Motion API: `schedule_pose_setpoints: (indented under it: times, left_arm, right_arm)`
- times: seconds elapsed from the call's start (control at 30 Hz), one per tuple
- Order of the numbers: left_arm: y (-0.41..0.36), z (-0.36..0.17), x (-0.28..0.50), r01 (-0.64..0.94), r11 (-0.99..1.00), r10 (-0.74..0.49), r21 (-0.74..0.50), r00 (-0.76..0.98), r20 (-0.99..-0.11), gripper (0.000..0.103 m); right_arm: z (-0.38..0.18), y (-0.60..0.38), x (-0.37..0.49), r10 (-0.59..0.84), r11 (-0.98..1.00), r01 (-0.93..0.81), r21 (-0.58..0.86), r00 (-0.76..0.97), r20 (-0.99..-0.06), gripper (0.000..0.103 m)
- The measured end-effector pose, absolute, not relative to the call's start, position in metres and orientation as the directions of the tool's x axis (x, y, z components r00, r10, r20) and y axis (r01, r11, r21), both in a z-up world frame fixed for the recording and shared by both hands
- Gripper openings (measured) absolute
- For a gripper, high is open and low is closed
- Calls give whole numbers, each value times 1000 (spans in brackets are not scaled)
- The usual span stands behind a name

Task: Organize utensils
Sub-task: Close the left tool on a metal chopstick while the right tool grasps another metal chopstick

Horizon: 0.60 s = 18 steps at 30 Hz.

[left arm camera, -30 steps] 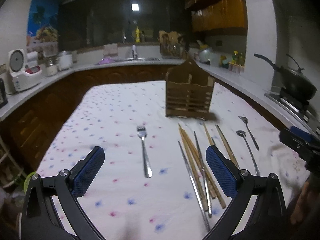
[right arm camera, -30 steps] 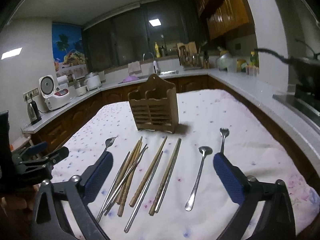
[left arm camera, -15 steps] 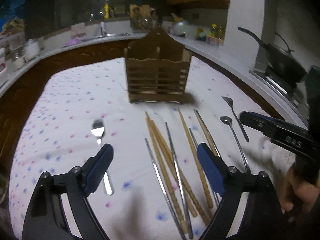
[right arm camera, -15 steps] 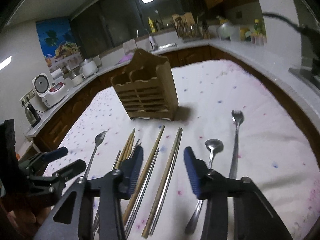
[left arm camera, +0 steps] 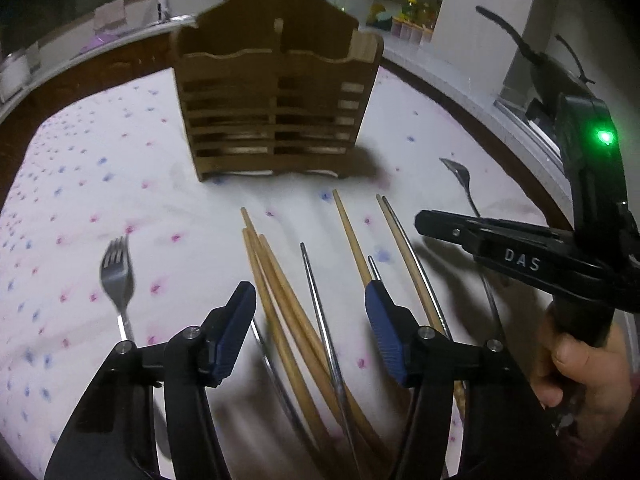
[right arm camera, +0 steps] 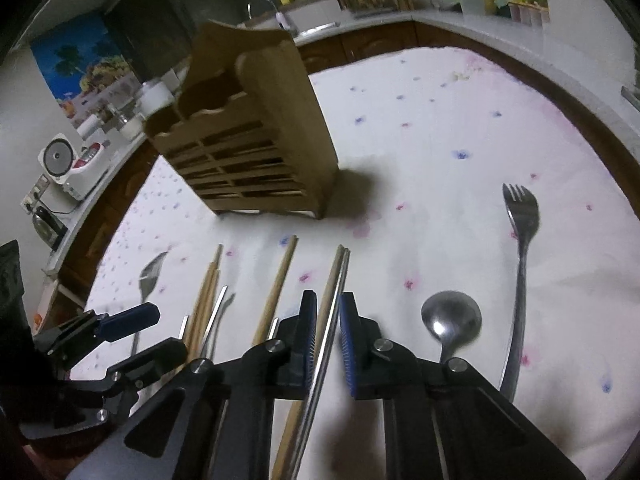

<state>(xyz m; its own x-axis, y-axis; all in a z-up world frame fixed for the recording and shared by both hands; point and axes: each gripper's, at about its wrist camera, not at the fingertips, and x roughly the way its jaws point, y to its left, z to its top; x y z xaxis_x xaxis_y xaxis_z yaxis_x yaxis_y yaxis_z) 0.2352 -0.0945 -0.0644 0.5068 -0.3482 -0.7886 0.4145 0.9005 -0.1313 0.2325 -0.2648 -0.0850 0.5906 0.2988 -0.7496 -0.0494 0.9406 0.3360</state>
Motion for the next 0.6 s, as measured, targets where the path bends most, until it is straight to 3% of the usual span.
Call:
schedule_pose_setpoints:
  times: [0.13,0.23,0.43,0.6]
  left_arm:
    - [-102,-72,247,433,892,-346,-126,477,-808,49]
    - [-105,-81,256,443,886,-348,-136,441,-827,37]
    - [-105,-81,267,455,879,-356,-140,432,-829,36]
    - [-113,-82,274,477,870,-345,-121,416,-842,29]
  right_arm:
    - [-93,-261,245,276,953,-50,299,558,-783,8]
    - [-99,-260,250,274,955,-56,290,539,-796,6]
    - [-97,-263,258,274,957,-61,285,522,-808,6]
    - [-98,-243,264,238,971,-98,218,504,-831,7]
